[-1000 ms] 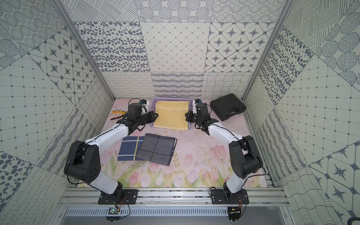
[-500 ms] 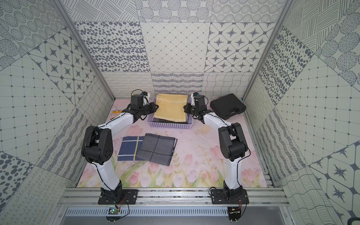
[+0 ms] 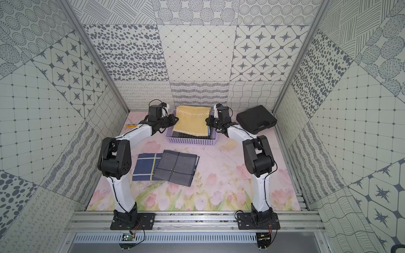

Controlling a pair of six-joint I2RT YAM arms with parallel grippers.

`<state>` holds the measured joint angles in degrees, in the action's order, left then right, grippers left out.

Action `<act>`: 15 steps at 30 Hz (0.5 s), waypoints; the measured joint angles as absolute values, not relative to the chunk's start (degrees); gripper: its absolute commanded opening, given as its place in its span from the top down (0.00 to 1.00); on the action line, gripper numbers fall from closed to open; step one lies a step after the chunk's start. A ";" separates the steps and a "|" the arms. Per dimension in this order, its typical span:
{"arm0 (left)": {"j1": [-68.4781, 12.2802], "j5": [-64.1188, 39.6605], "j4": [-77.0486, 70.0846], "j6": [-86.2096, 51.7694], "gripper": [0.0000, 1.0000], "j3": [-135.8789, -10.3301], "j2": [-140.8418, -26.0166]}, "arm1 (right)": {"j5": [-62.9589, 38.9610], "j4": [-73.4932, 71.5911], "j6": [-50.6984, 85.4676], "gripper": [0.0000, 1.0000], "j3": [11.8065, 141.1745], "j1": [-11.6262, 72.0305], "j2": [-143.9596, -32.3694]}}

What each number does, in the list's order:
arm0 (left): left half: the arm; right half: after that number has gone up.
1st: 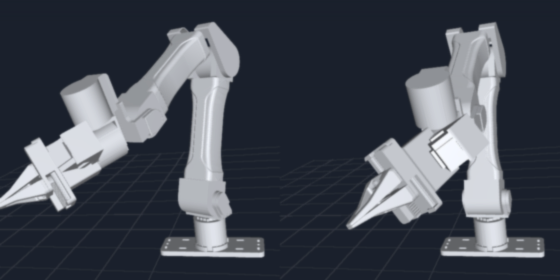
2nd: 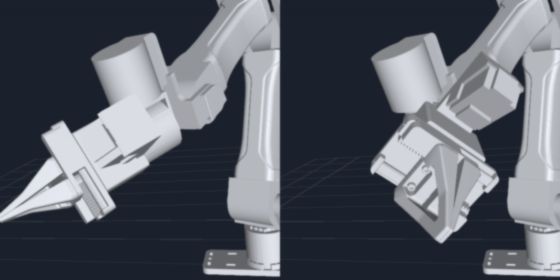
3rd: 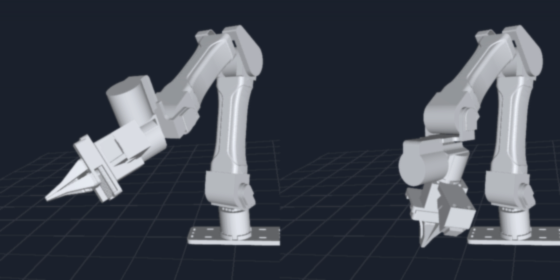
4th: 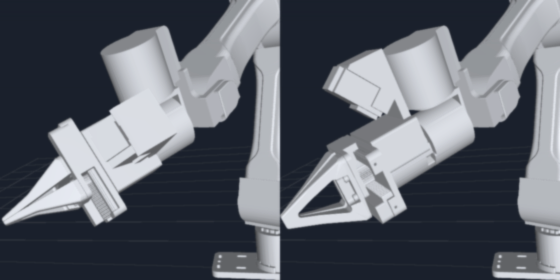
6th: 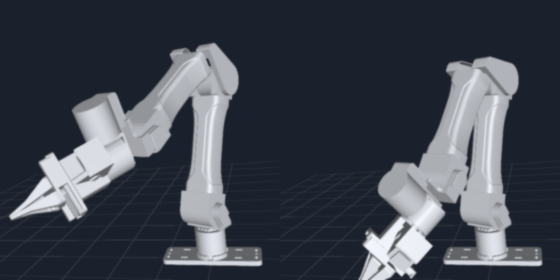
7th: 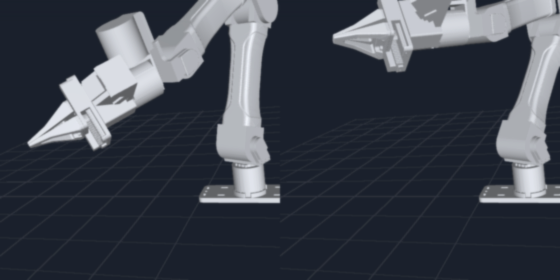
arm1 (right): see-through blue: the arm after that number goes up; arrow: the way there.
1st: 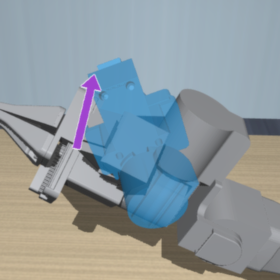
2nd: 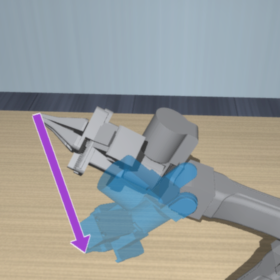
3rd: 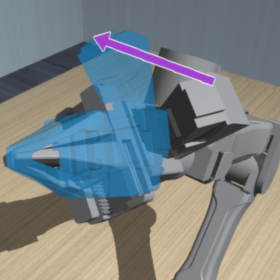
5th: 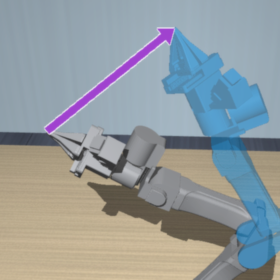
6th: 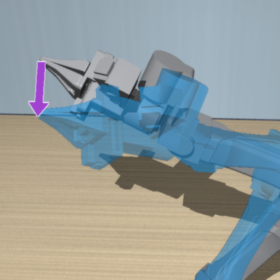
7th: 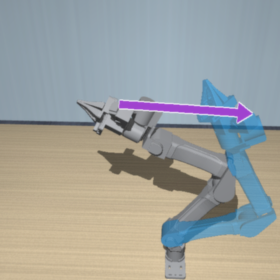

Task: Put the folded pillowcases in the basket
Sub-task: Place the pillowcase in the basket.

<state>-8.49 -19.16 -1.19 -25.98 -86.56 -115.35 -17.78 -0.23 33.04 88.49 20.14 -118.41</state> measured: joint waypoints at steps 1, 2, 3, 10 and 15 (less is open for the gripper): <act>-8.47 -19.29 -1.17 -25.98 0.17 -86.56 -115.33 | -17.69 -0.21 33.36 0.57 88.49 20.14 -118.41; -8.45 -19.31 -1.06 -26.00 0.07 -86.54 -115.24 | -17.56 -0.21 33.36 0.52 88.47 20.14 -118.37; -8.43 -19.35 -0.97 -26.04 0.01 -86.50 -115.07 | -17.47 -0.25 33.41 0.48 88.36 20.12 -118.26; -8.10 -19.40 -1.02 -27.44 0.01 -82.59 -109.27 | -16.29 0.27 33.45 0.41 81.91 20.10 -111.55; -8.16 -19.86 -2.44 -29.08 0.01 -72.99 -100.73 | -16.05 0.10 33.61 0.40 72.71 20.29 -101.14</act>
<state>-8.16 -19.86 -2.44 -29.08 -72.99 -100.73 -16.05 0.10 33.61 72.71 20.29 -101.14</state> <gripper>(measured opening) 0.993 0.600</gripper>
